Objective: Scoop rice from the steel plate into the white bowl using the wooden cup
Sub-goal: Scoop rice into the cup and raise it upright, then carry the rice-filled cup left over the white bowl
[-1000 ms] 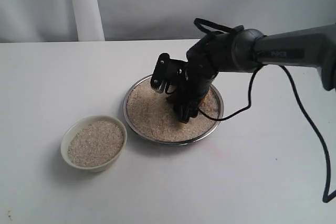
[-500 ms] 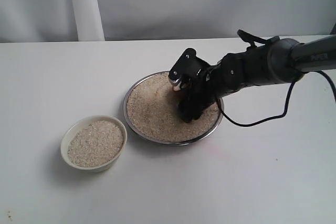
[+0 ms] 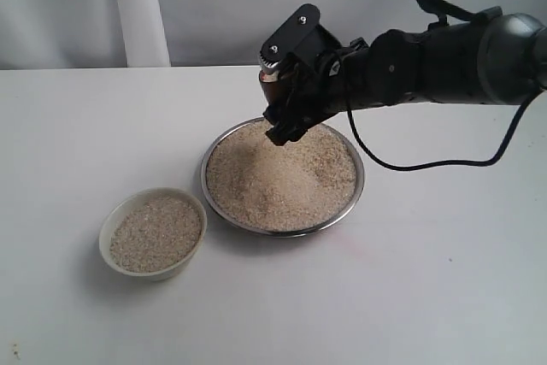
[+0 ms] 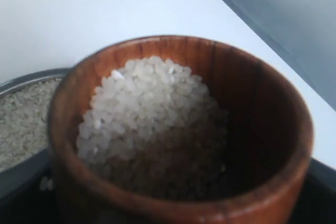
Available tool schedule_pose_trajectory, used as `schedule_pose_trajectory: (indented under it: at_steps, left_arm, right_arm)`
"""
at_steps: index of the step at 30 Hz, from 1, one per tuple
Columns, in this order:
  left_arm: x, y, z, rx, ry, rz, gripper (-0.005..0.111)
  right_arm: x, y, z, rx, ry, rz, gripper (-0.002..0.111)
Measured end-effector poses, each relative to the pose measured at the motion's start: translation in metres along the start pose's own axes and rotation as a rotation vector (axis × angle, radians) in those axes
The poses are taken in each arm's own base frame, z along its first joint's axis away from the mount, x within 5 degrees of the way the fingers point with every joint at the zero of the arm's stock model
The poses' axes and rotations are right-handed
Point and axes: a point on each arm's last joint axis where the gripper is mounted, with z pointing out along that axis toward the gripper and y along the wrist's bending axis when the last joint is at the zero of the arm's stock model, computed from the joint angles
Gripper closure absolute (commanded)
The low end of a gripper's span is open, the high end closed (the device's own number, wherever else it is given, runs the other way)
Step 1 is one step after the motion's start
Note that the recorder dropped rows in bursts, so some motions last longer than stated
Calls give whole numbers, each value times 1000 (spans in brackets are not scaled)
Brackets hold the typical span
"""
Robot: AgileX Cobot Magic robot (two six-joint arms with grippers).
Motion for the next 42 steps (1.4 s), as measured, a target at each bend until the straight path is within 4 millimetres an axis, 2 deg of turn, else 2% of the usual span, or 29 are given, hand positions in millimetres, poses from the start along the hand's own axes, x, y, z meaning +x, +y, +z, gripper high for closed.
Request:
schedule_pose_trajectory:
  at_steps: [4,10,12,24,31,37,42]
  left_arm:
    - [0,0,0,0,0,0,107]
    - [0,0,0,0,0,0,107]
    - [0,0,0,0,0,0,107]
    - [0,0,0,0,0,0,107]
    - [0,0,0,0,0,0,107]
    - [0,0,0,0,0,0,107]
    - [0,0,0,0,0,0,107]
  right_arm:
    - [0,0,-1,12,-15,6,108]
    - [26,8,2,58,-19,8,108]
    - [29,9,3,57,-14,6,108]
    - [21,27,3,24,-37,-30,108]
    - [13,30,2,-20,-125,41,108]
    - [9,42,1,-143,-166,-72,108]
    - [13,51,2,-131,-85,-207,108]
